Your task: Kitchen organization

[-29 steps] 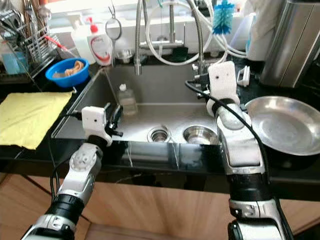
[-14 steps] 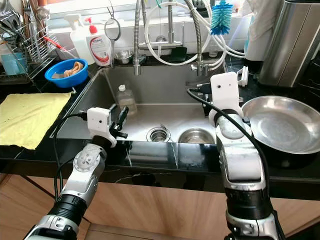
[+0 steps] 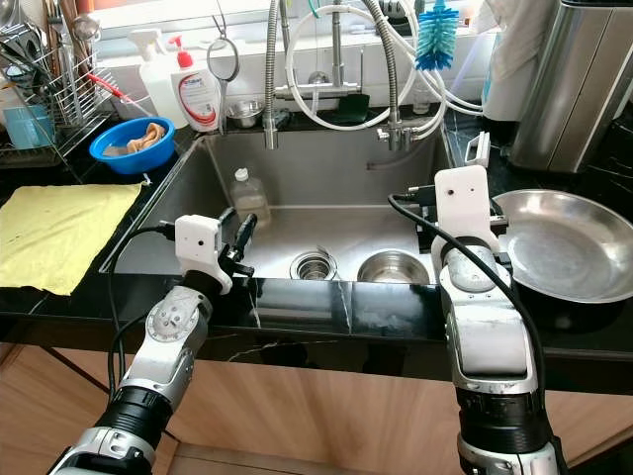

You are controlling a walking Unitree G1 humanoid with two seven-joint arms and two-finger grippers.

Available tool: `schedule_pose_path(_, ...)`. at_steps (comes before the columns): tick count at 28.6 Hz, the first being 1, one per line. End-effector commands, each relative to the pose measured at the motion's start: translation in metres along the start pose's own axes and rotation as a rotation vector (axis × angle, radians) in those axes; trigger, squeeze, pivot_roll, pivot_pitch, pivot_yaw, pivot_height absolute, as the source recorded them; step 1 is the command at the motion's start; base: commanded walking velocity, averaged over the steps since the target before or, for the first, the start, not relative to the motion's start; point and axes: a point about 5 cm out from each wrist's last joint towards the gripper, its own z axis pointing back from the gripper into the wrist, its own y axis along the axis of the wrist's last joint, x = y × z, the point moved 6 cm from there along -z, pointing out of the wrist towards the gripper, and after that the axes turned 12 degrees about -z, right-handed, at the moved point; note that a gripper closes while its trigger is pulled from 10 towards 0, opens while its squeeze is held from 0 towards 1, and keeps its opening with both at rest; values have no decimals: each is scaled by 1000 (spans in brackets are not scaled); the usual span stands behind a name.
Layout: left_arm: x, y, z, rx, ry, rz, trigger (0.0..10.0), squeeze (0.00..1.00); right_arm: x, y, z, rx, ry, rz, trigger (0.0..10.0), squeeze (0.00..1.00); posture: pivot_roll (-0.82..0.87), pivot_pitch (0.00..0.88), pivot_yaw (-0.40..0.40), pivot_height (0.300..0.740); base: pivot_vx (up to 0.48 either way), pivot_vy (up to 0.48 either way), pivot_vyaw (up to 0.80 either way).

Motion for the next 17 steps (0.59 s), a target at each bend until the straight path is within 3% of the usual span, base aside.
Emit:
schedule_pose_path(1, -2, -6, 4, -20, -2, 7, 10000, 0, 7, -2, 1, -9, -33, 1, 10000, 0, -266, 0, 122, 740, 0, 0, 0)
schedule_pose_path(17, 0, -7, 4, -25, -26, 4, 10000, 0, 13, -12, 0, -44, -69, -56, 10000, 0, -259, 0, 120, 740, 0, 0, 0)
